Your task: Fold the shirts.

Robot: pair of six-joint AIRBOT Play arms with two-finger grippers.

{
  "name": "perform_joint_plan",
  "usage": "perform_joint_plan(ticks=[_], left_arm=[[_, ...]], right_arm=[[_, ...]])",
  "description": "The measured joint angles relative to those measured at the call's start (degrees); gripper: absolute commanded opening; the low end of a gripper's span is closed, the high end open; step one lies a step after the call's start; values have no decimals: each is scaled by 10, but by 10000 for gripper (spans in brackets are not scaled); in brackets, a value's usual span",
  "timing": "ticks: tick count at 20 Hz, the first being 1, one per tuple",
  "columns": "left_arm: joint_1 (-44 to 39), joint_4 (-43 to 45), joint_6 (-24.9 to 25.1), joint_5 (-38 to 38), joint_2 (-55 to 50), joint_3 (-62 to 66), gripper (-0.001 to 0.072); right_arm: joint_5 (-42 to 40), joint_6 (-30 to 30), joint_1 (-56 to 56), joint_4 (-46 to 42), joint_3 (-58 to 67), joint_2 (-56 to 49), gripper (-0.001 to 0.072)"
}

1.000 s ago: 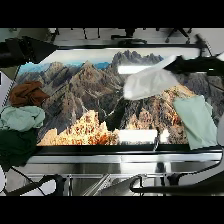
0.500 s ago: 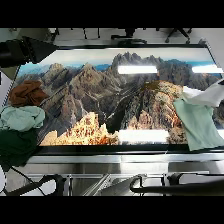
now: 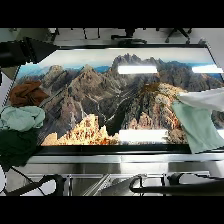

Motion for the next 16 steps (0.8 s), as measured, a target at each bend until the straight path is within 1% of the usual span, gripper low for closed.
perform_joint_plan(ticks=[3, 6, 9, 11, 13, 16], left_arm=[[0, 0, 3, 2, 0, 0, 15], [0, 0, 5, 4, 0, 0, 15], [0, 0, 5, 4, 0, 0, 15], [0, 0, 5, 4, 0, 0, 16], [0, 0, 7, 4, 0, 0, 16], [0, 0, 12, 1, 0, 0, 15]], right_arm=[[-46, 2, 0, 31, 1, 16, 23], [-106, -12, 0, 88, 1, 22, 23], [-128, -21, 0, 113, 1, 22, 23], [-117, -23, 0, 112, 1, 22, 23], [-89, -21, 0, 100, 1, 23, 24], [-19, 16, 0, 47, 1, 30, 25]])
